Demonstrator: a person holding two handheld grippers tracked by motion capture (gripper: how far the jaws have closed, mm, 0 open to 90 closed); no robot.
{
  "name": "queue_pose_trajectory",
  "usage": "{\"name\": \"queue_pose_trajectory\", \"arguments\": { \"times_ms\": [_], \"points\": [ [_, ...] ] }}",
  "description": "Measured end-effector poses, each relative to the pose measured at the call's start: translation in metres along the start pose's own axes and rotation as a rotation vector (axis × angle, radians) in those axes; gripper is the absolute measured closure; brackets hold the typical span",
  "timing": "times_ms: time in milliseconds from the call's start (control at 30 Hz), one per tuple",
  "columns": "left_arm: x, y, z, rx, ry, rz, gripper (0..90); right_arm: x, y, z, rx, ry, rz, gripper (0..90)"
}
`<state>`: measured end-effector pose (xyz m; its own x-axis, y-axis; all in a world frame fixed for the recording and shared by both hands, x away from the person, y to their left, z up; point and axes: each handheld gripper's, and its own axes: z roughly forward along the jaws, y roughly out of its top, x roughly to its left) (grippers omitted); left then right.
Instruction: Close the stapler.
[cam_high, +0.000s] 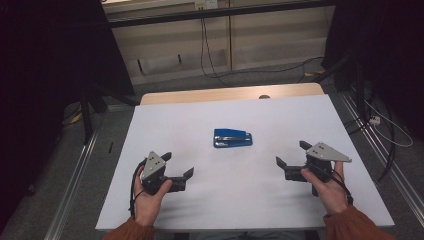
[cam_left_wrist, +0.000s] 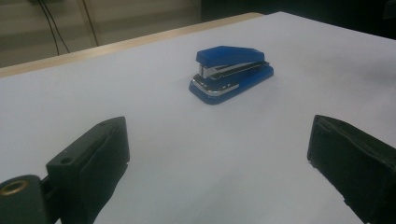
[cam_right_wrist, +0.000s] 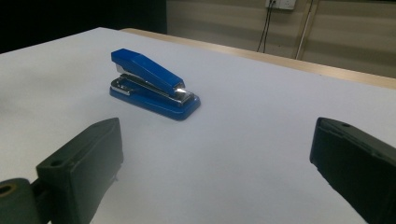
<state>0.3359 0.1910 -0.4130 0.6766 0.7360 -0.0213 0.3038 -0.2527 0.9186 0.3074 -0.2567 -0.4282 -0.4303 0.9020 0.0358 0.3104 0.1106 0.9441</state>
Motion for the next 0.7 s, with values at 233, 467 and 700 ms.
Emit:
{"name": "queue_pose_trajectory", "arguments": {
  "times_ms": [233, 467, 700],
  "points": [
    [0.005, -0.004, -0.014, -0.021, 0.022, -0.027, 5.7, -0.005, -0.005, -0.015, -0.022, -0.043, 0.012, 2.5],
    [0.007, -0.011, -0.027, -0.028, 0.06, -0.042, 5.1, -0.011, -0.012, -0.029, -0.026, -0.084, 0.041, 2.1],
    [0.005, -0.014, -0.034, -0.036, 0.08, -0.05, 4.7, -0.012, -0.019, -0.041, -0.032, -0.1, 0.047, 2.1]
  ]
}}
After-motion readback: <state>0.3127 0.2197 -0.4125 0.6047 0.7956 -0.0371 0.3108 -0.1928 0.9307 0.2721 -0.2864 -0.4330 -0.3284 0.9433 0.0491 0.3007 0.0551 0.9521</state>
